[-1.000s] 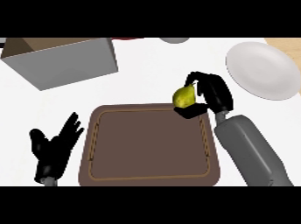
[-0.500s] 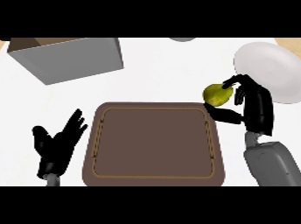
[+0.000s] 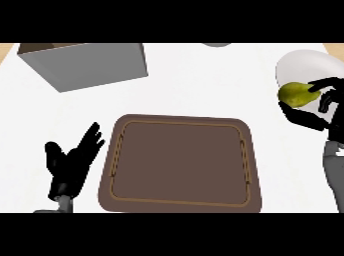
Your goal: Pick the pear from the tray and place it in the plate
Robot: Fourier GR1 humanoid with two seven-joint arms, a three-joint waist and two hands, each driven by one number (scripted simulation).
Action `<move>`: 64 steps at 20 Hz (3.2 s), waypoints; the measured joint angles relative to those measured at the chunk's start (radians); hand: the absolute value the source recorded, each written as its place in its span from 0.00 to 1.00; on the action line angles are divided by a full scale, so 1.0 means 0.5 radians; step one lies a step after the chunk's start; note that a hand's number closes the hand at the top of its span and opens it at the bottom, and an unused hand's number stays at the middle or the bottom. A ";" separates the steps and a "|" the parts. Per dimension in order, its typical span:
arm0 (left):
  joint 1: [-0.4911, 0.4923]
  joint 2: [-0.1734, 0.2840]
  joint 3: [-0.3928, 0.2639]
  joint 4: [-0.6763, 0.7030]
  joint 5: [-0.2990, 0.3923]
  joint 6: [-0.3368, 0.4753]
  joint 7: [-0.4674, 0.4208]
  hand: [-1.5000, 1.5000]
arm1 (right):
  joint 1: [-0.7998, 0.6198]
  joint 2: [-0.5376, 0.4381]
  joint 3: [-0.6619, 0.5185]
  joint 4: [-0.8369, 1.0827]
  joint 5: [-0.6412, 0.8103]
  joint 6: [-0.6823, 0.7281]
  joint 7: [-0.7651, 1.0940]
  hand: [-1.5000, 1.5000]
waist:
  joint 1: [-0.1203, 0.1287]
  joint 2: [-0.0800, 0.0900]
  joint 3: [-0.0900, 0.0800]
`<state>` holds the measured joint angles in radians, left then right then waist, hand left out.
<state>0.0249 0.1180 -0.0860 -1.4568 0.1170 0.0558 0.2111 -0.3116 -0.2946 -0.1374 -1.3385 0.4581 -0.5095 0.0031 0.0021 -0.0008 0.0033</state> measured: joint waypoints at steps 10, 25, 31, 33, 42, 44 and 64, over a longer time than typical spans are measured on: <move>-0.070 -0.017 -0.007 0.016 -0.003 -0.022 0.051 0.50 | -0.520 -0.348 -0.502 1.122 -0.270 -0.045 -0.697 1.00 | 0.057 0.023 0.003; -0.131 -0.055 -0.071 0.028 -0.053 -0.047 0.008 0.50 | -0.891 -0.740 -0.521 2.180 -0.118 0.215 -0.782 0.00 | 0.180 0.078 0.010; -0.132 -0.070 -0.064 0.036 -0.047 -0.045 -0.009 0.50 | -0.951 -0.733 -0.588 2.259 -0.190 0.424 -0.931 0.00 | 0.181 0.081 0.019; -0.122 -0.064 -0.059 0.032 -0.045 -0.050 -0.024 0.50 | -0.949 -0.722 -0.661 2.254 -0.265 0.466 -1.030 0.00 | 0.176 0.081 0.021; -0.109 -0.054 -0.034 0.036 -0.032 -0.054 -0.016 0.50 | -0.911 -0.823 -0.972 2.309 -0.573 0.745 -1.246 0.00 | 0.135 0.070 0.019; -0.106 -0.055 -0.032 0.025 -0.036 -0.042 0.006 0.50 | -0.881 -0.865 -1.001 2.334 -0.605 0.871 -1.263 0.00 | 0.128 0.066 0.019; -0.075 -0.034 0.032 0.047 -0.021 -0.053 0.004 0.50 | -0.338 -1.099 -0.897 2.352 -0.528 1.664 -1.621 0.00 | 0.060 0.028 0.012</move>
<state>-0.0126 0.1008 -0.0702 -1.4335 0.1067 0.0292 0.2133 -0.4805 -0.8443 -0.5857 -0.1625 0.1941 0.3227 -0.8076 0.0320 0.0131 0.0093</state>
